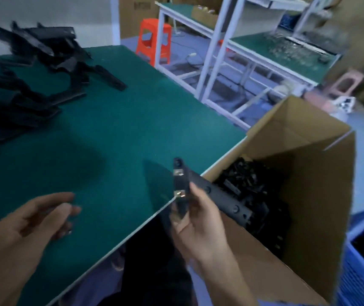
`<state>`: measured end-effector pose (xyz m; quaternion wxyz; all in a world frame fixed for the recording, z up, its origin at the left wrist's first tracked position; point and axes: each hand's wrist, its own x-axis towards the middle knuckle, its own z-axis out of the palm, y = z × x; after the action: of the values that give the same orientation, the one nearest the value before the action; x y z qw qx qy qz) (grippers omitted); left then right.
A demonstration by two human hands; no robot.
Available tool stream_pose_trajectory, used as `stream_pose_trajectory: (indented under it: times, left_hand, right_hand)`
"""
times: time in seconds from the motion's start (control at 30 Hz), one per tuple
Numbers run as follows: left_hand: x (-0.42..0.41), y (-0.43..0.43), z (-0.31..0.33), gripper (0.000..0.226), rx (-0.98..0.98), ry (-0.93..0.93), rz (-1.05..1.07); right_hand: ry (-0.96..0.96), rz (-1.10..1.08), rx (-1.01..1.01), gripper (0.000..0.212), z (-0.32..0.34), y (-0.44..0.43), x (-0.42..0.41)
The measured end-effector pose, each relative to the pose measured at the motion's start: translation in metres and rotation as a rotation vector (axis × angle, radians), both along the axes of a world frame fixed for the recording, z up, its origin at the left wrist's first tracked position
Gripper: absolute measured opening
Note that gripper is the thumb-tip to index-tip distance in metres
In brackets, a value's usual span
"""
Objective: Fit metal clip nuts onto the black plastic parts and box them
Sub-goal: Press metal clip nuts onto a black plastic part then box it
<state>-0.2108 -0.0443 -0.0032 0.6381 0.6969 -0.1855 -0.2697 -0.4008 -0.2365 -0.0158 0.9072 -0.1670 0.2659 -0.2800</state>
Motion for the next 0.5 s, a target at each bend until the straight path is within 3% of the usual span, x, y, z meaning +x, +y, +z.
stream_pose_trajectory:
  times: [0.07,0.13,0.2,0.37,0.5]
  left_hand:
    - [0.008,-0.001,-0.008,0.019,0.031,0.017,-0.004]
    - [0.014,0.001,-0.015,0.032,0.077,0.017,-0.014]
    - [0.013,0.002,-0.013,0.027,0.08,-0.026,0.024]
    - [0.009,0.014,0.003,0.02,0.056,-0.099,0.118]
    - [0.028,0.037,0.007,0.023,0.155,-0.181,0.196]
  right_hand:
    - [0.037,-0.311,0.063,0.033,0.007,-0.036,-0.043]
    - [0.102,-0.549,0.132,0.044,0.007,-0.057,-0.073]
    - [0.139,-0.62,0.201,0.054,-0.002,-0.063,-0.089]
    - [0.28,-0.273,-0.05,0.043,-0.012,-0.036,-0.044]
    - [0.366,-0.084,-0.515,0.023,-0.007,0.005,0.031]
